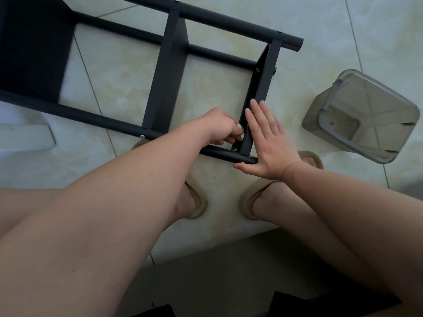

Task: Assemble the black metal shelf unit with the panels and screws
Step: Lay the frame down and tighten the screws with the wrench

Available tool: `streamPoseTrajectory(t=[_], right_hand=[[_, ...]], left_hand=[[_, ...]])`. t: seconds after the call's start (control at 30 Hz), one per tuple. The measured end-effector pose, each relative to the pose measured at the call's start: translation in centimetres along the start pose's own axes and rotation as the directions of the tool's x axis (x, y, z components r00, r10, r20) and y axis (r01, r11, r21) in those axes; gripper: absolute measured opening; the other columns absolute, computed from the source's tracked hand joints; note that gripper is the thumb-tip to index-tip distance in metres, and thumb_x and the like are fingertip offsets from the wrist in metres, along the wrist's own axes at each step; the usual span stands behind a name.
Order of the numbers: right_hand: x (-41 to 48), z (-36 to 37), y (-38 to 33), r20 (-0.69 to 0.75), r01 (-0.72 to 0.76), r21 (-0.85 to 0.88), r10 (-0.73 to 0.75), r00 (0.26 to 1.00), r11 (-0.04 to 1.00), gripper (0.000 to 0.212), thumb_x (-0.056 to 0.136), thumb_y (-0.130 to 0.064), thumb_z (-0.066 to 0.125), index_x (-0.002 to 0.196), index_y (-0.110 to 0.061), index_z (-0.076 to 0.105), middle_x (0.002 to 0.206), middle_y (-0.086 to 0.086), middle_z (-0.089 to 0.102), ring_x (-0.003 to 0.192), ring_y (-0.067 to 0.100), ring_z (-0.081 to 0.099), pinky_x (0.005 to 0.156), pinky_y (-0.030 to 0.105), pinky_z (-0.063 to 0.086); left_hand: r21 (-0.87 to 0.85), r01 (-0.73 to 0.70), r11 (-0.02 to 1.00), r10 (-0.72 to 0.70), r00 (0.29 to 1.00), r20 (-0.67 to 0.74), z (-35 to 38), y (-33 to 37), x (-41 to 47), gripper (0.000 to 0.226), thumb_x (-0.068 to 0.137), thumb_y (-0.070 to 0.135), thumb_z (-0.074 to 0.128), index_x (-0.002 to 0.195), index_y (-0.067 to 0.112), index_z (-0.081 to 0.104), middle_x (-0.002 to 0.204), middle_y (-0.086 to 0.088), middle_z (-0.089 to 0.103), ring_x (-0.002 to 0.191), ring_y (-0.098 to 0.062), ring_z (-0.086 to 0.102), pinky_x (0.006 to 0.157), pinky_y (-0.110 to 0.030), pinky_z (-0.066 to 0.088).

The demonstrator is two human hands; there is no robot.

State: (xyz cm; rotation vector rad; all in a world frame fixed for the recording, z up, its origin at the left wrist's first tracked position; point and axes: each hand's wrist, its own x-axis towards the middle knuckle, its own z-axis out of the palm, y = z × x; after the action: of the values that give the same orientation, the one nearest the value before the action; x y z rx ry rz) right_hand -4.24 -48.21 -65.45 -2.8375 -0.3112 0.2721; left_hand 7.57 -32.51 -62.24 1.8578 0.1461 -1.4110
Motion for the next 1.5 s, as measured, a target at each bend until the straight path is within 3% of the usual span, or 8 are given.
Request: streamPoseTrajectory(t=[0.57, 0.77, 0.93, 1.2, 1.3, 1.5], right_hand=[[0.0, 0.2, 0.1, -0.01, 0.001, 0.007, -0.001, 1.0, 1.0, 0.117, 0.083, -0.079, 0.05, 0.16, 0.0, 0.012, 0.169, 0.019, 0.003, 0.156, 0.035, -0.002, 0.124, 0.056, 0.018], [0.0, 0.2, 0.1, -0.005, -0.002, 0.011, 0.002, 1.0, 1.0, 0.117, 0.082, -0.079, 0.051, 0.16, 0.0, 0.011, 0.169, 0.018, 0.002, 0.156, 0.035, -0.003, 0.124, 0.055, 0.017], [-0.1, 0.2, 0.1, -0.009, -0.002, 0.018, 0.002, 1.0, 1.0, 0.117, 0.083, -0.079, 0.05, 0.16, 0.0, 0.012, 0.169, 0.018, 0.003, 0.156, 0.034, -0.003, 0.124, 0.054, 0.017], [0.0, 0.1, 0.0, -0.019, 0.004, 0.015, -0.003, 1.0, 1.0, 0.117, 0.083, -0.079, 0.051, 0.159, 0.001, 0.013, 0.168, 0.019, 0.004, 0.156, 0.035, -0.002, 0.124, 0.054, 0.017], [-0.1, 0.1, 0.0, -0.021, 0.004, 0.016, -0.003, 1.0, 1.0, 0.117, 0.083, -0.079, 0.051, 0.159, 0.001, 0.013, 0.168, 0.02, 0.005, 0.156, 0.035, -0.001, 0.124, 0.054, 0.018], [-0.1, 0.1, 0.0, -0.018, -0.001, 0.005, 0.001, 1.0, 1.0, 0.118, 0.083, -0.079, 0.05, 0.16, 0.0, 0.012, 0.168, 0.019, 0.004, 0.156, 0.035, -0.002, 0.124, 0.055, 0.018]], left_hand=[[0.062, 0.017, 0.998, -0.021, 0.998, 0.061, 0.2, 0.6, -0.3, 0.014, 0.104, 0.02, 0.049, 0.104, 0.014, 0.06, 0.081, 0.007, 0.069, 0.08, -0.008, 0.064, 0.07, -0.025, 0.045], [0.138, -0.035, 0.99, 0.024, 0.997, 0.075, -0.1, 0.3, 0.0, 0.015, 0.104, 0.02, 0.049, 0.109, 0.013, 0.062, 0.083, 0.008, 0.069, 0.083, -0.008, 0.06, 0.067, -0.023, 0.046], [0.207, -0.069, 0.976, 0.05, 0.994, 0.092, -0.7, 0.0, 0.0, 0.014, 0.103, 0.02, 0.05, 0.094, 0.021, 0.061, 0.084, 0.009, 0.069, 0.082, -0.006, 0.059, 0.066, -0.024, 0.045], [0.341, -0.132, 0.931, 0.09, 0.986, 0.138, -1.3, -0.5, -0.1, 0.017, 0.102, 0.016, 0.053, 0.108, 0.01, 0.068, 0.097, 0.001, 0.071, 0.086, -0.01, 0.059, 0.069, -0.022, 0.046], [0.393, -0.159, 0.906, 0.108, 0.983, 0.148, -1.4, -0.7, 0.0, 0.015, 0.1, 0.016, 0.055, 0.099, 0.012, 0.07, 0.093, 0.003, 0.072, 0.082, -0.009, 0.059, 0.07, -0.022, 0.046], [0.46, -0.172, 0.871, 0.105, 0.98, 0.168, -1.4, -0.9, 0.1, 0.02, 0.099, 0.015, 0.058, 0.082, 0.024, 0.064, 0.087, 0.006, 0.071, 0.083, -0.011, 0.06, 0.084, -0.027, 0.047]])
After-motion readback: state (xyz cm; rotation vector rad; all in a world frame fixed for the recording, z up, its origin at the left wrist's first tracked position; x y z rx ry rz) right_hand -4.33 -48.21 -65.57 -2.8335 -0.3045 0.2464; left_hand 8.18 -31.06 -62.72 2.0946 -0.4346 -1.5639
